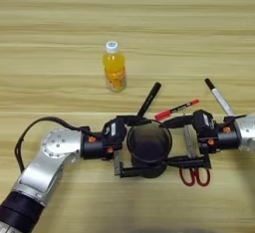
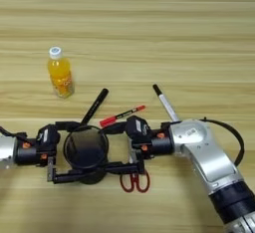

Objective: Move the objects on the table

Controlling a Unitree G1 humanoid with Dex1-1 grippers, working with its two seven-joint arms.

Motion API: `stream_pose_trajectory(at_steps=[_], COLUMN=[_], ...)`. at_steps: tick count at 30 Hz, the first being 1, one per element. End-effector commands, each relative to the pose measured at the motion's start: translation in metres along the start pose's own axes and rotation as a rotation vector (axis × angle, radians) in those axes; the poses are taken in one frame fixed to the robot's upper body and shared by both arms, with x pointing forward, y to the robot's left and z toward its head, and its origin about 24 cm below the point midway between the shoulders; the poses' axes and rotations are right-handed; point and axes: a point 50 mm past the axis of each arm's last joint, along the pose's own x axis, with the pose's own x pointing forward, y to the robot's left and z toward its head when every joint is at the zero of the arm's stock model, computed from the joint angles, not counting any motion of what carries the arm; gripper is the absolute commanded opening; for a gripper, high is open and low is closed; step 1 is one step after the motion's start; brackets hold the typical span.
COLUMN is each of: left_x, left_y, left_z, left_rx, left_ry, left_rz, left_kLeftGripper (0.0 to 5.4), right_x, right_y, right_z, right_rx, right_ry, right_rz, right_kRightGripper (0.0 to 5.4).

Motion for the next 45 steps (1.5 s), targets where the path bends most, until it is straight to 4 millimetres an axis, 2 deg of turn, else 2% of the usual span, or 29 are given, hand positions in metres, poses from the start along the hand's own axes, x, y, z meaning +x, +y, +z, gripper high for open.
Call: stream_pose_trajectory(at_steps=[1, 11, 12, 14, 18, 27, 34, 45], left_x=[-0.009, -0.016, -0.016, -0.017, -0.017, -0.019, -0.021, -0.020], left_y=[0.011, 0.015, 0.015, 0.016, 0.017, 0.020, 0.021, 0.017], left_z=[0.004, -0.004, -0.005, -0.007, -0.008, -0.013, -0.014, -0.020], left_rx=[0.040, 0.040, 0.040, 0.038, 0.036, 0.045, 0.051, 0.064], left_ry=[0.018, 0.055, 0.060, 0.065, 0.070, 0.094, 0.105, 0.158], left_rz=[0.043, 0.079, 0.081, 0.087, 0.099, 0.127, 0.130, 0.113], left_kLeftGripper=[5.40, 5.40, 5.40, 5.40, 5.40, 5.40, 5.40, 5.40], right_x=[0.006, 0.014, 0.014, 0.014, 0.009, -0.022, -0.030, -0.037], right_y=[-0.009, -0.016, -0.016, -0.016, -0.016, -0.021, -0.021, -0.021], right_z=[0.008, 0.006, 0.006, 0.006, 0.007, 0.016, 0.014, 0.019], right_rx=[-0.032, -0.036, -0.036, -0.036, -0.036, -0.042, -0.034, -0.039], right_ry=[-0.025, -0.039, -0.041, -0.043, -0.046, -0.085, -0.092, -0.123], right_rz=[-0.008, -0.017, -0.024, -0.031, -0.036, -0.139, -0.175, -0.206], right_kRightGripper=[3.71, 2.27, 2.54, 2.64, 3.16, 4.28, 5.30, 5.36])
